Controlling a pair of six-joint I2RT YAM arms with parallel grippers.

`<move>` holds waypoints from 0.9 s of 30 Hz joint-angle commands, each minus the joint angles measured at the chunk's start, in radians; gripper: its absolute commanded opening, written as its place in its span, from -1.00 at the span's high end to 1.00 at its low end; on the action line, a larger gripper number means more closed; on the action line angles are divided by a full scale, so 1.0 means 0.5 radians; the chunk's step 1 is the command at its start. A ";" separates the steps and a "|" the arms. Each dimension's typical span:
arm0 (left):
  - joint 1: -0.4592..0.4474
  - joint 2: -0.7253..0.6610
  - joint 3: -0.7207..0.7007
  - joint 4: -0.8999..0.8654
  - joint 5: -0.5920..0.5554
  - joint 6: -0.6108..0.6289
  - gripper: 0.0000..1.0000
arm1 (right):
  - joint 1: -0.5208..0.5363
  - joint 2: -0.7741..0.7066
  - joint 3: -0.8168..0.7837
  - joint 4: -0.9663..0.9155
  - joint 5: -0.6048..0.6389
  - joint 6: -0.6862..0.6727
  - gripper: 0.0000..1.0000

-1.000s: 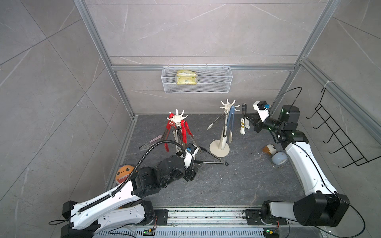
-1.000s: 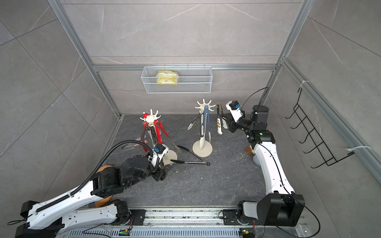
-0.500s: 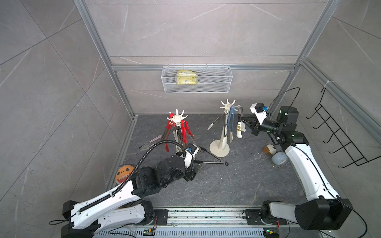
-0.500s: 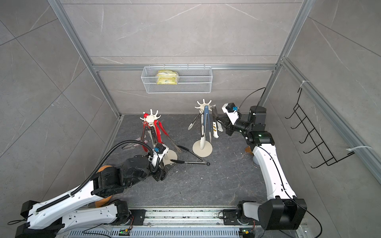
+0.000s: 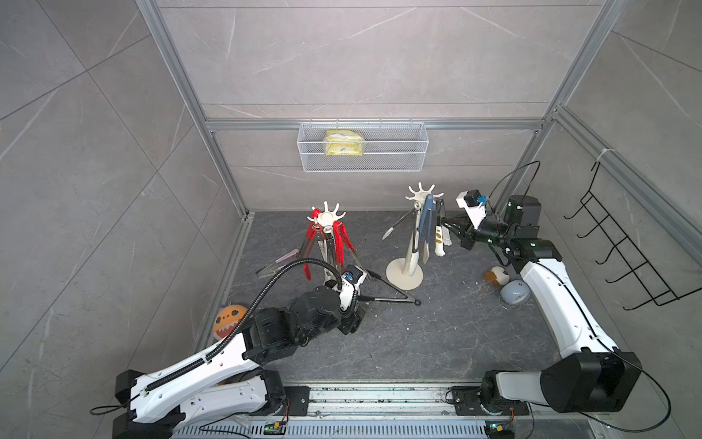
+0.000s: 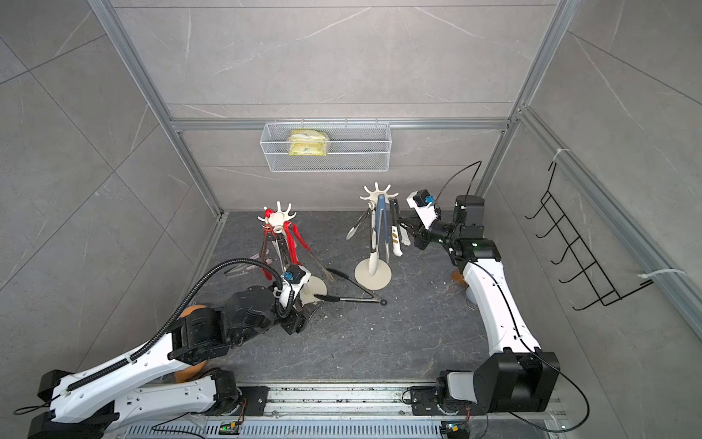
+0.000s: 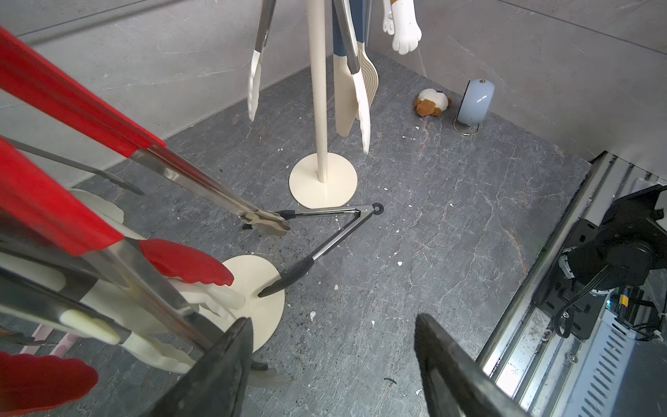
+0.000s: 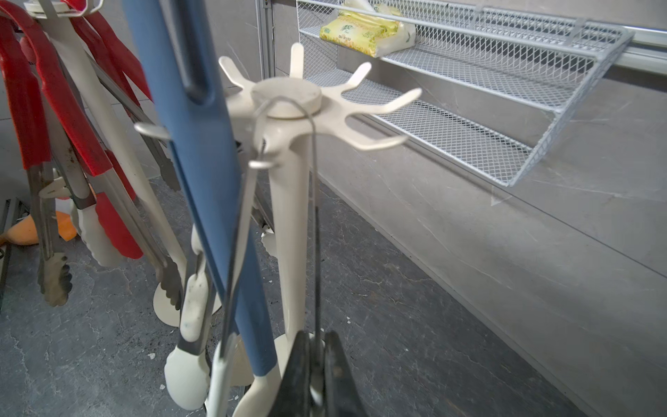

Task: Hang food tongs on kitchen utensil racks
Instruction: Hang the food tongs on the rack.

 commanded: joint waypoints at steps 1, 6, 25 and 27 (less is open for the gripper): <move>0.006 -0.001 0.006 0.040 0.014 0.007 -0.46 | 0.009 0.019 0.060 -0.062 -0.022 -0.053 1.00; 0.007 0.002 0.009 0.037 0.010 0.008 -0.46 | 0.010 -0.002 -0.021 -0.070 -0.011 -0.053 1.00; 0.006 0.031 0.030 0.085 0.021 0.055 -0.51 | -0.086 -0.295 -0.433 0.215 0.169 0.713 -0.01; 0.006 0.035 0.027 0.080 0.035 0.063 -0.52 | -0.109 -0.358 -0.524 0.181 0.267 1.013 -0.04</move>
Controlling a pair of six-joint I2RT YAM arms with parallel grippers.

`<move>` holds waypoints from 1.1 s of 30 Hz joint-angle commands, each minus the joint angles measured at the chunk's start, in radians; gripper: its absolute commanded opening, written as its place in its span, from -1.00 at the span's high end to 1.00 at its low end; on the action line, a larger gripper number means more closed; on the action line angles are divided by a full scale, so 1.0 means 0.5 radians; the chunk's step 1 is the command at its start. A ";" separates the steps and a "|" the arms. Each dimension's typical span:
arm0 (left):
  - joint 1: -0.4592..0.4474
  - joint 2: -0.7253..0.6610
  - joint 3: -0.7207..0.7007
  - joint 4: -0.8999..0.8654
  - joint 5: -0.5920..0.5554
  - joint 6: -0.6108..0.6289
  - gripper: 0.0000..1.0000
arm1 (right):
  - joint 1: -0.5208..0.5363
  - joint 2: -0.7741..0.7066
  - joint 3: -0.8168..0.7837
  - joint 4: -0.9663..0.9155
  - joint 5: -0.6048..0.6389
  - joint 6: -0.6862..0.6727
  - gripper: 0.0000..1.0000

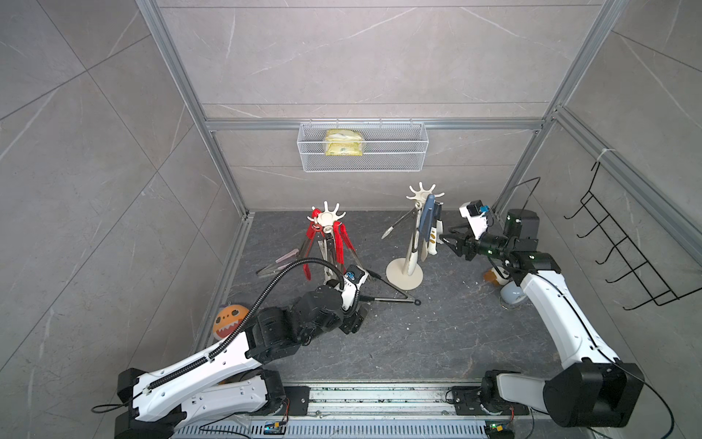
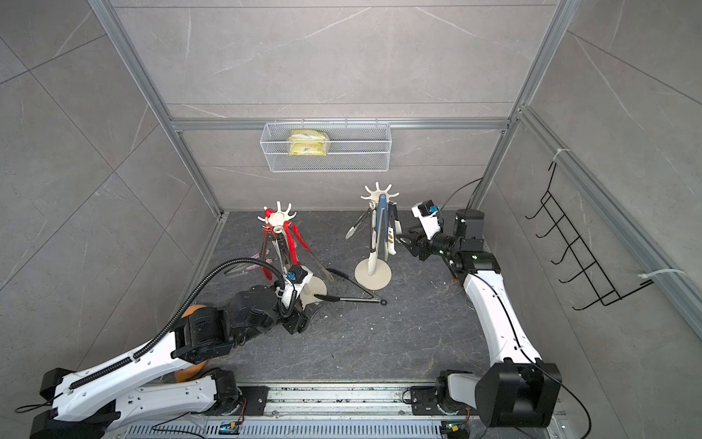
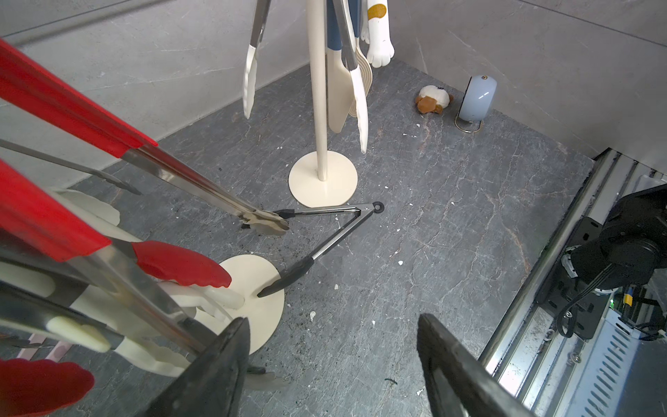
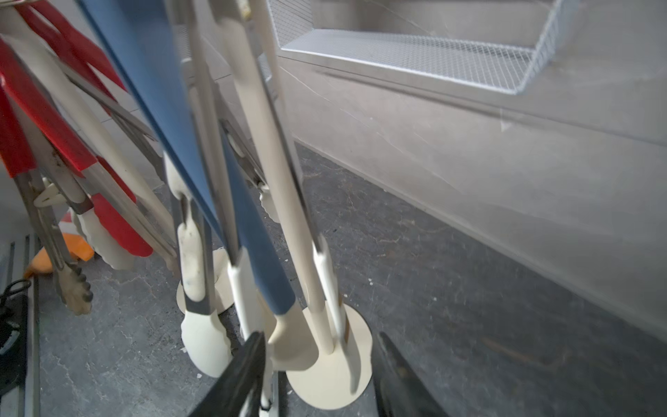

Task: Hang food tongs on kitchen utensil racks
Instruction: Hang the food tongs on the rack.

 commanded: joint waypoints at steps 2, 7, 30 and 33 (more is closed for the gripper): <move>0.007 0.002 0.019 0.073 0.050 0.063 -0.53 | -0.032 -0.128 -0.175 -0.016 0.252 0.841 -0.05; 0.010 -0.019 -0.011 0.097 0.101 0.127 -0.55 | -0.032 -0.129 -0.392 -0.364 0.416 1.572 0.00; 0.182 0.611 -0.077 0.279 0.714 0.229 -0.36 | 0.024 -0.669 -0.970 -0.347 0.386 1.765 -0.15; 0.188 0.776 -0.027 0.301 0.686 0.250 -0.32 | 0.022 -0.779 -0.937 -0.274 0.344 1.711 -0.17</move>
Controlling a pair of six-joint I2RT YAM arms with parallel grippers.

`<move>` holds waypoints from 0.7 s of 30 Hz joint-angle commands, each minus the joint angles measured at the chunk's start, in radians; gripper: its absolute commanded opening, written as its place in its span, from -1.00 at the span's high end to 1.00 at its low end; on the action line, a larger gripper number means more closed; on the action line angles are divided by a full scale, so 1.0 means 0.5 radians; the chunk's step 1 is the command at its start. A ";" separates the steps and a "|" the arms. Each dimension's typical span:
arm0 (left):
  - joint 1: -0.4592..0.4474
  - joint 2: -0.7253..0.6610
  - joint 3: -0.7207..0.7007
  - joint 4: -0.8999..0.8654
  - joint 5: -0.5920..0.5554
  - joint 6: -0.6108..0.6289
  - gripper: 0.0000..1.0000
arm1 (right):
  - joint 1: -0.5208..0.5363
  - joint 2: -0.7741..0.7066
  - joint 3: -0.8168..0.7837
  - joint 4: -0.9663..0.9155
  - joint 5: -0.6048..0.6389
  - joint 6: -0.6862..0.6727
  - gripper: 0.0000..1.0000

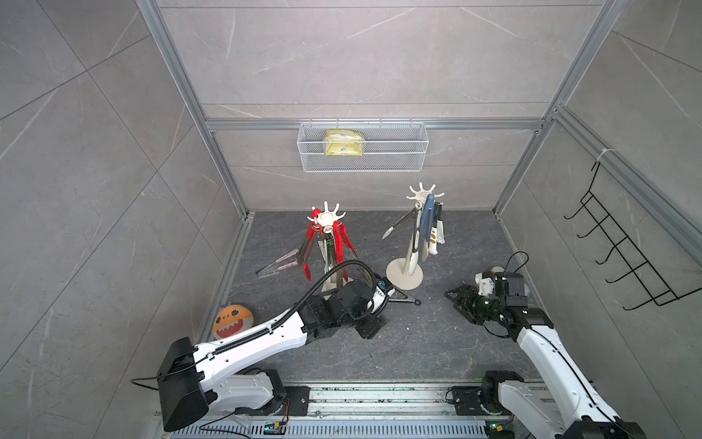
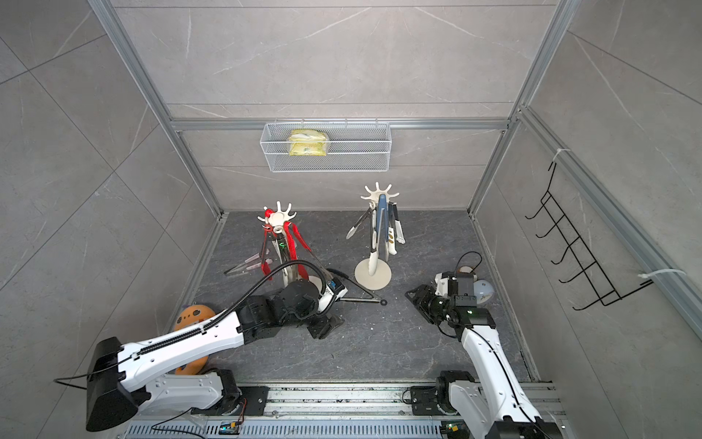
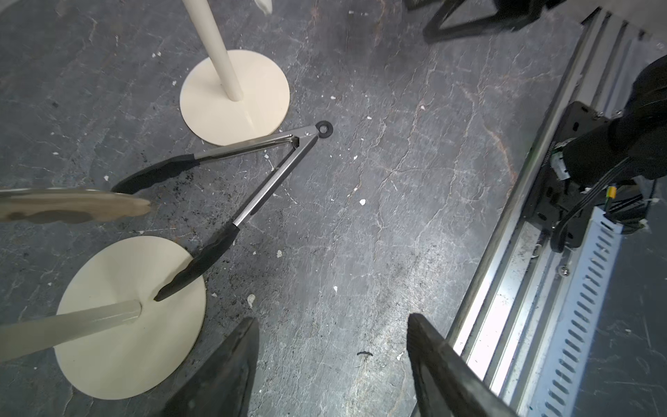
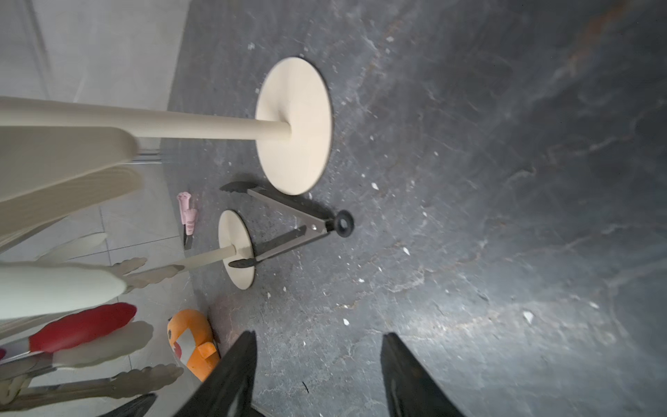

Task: Hang food tongs on kitchen utensil racks
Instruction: Hang the food tongs on the rack, then adjust the food tongs at the center of the board.

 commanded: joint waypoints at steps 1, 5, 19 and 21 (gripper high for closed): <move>0.013 0.146 0.106 0.107 -0.002 0.069 -0.30 | 0.009 -0.125 0.084 0.141 -0.090 -0.138 -0.17; 0.070 0.356 0.143 0.186 0.019 0.102 -0.19 | 0.007 -0.232 0.166 0.126 -0.146 -0.274 -0.19; 0.254 0.904 0.383 0.214 0.127 0.397 -0.06 | 0.010 -0.320 0.387 -0.041 -0.275 -0.508 -0.21; 0.272 0.970 0.423 0.205 0.133 0.434 -0.06 | 0.011 -0.313 0.396 -0.033 -0.287 -0.503 -0.21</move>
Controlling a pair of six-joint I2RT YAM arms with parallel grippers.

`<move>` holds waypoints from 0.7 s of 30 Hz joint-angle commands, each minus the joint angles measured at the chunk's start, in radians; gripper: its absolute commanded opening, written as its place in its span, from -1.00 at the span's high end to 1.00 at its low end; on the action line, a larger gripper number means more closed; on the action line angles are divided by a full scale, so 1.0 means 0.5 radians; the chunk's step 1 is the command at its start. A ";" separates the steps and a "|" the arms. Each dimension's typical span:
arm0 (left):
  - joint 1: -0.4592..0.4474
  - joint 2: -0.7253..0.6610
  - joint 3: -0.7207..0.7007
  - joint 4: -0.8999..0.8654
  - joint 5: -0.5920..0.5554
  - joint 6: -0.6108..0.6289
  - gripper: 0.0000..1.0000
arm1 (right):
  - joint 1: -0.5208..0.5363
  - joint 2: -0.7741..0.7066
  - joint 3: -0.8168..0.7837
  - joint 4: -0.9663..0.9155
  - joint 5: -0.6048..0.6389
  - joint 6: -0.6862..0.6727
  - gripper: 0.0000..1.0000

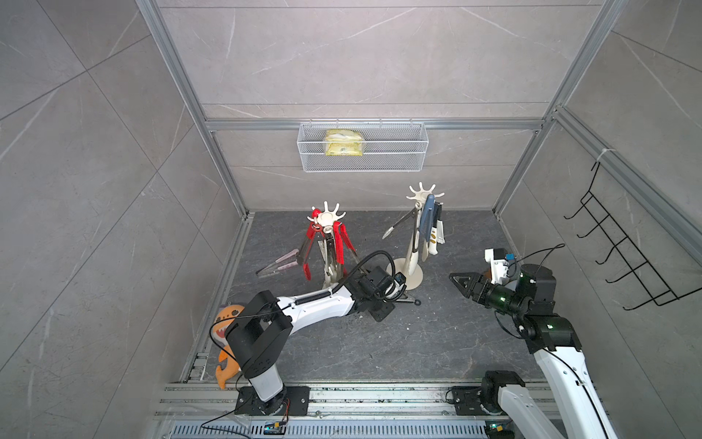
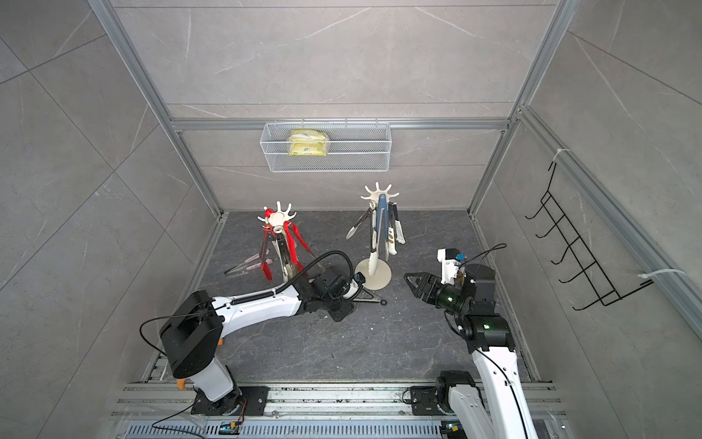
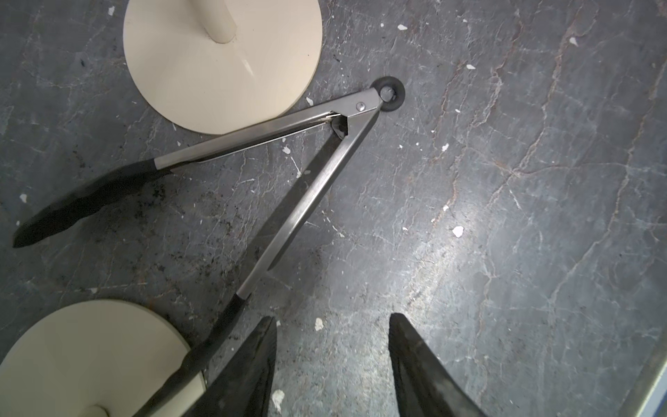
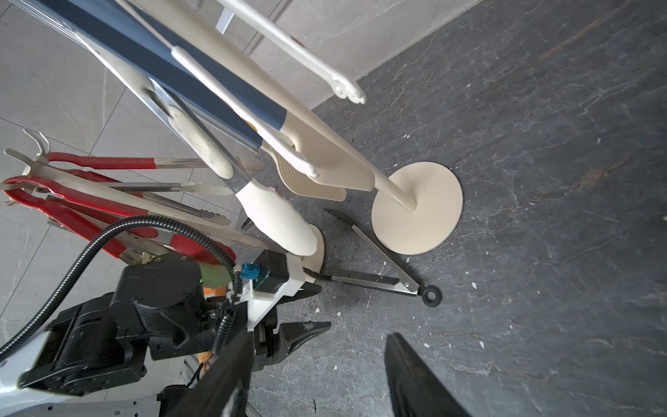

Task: Hang food tongs on kitchen utensil racks
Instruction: Adjust the food tongs at the center of the board.

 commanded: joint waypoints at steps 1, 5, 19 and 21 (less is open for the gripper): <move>0.028 0.084 0.115 0.013 0.074 0.141 -0.05 | 0.009 -0.012 0.057 -0.037 -0.056 -0.053 -0.21; 0.045 0.197 0.183 0.022 0.066 0.182 -0.04 | 0.011 -0.003 0.066 -0.008 -0.060 -0.042 -0.22; 0.096 0.420 0.305 -0.024 0.018 0.278 0.09 | 0.015 0.023 0.055 0.065 -0.091 0.013 -0.23; 0.099 0.438 0.317 -0.031 0.018 0.280 0.11 | 0.015 0.027 0.053 0.075 -0.092 0.017 -0.23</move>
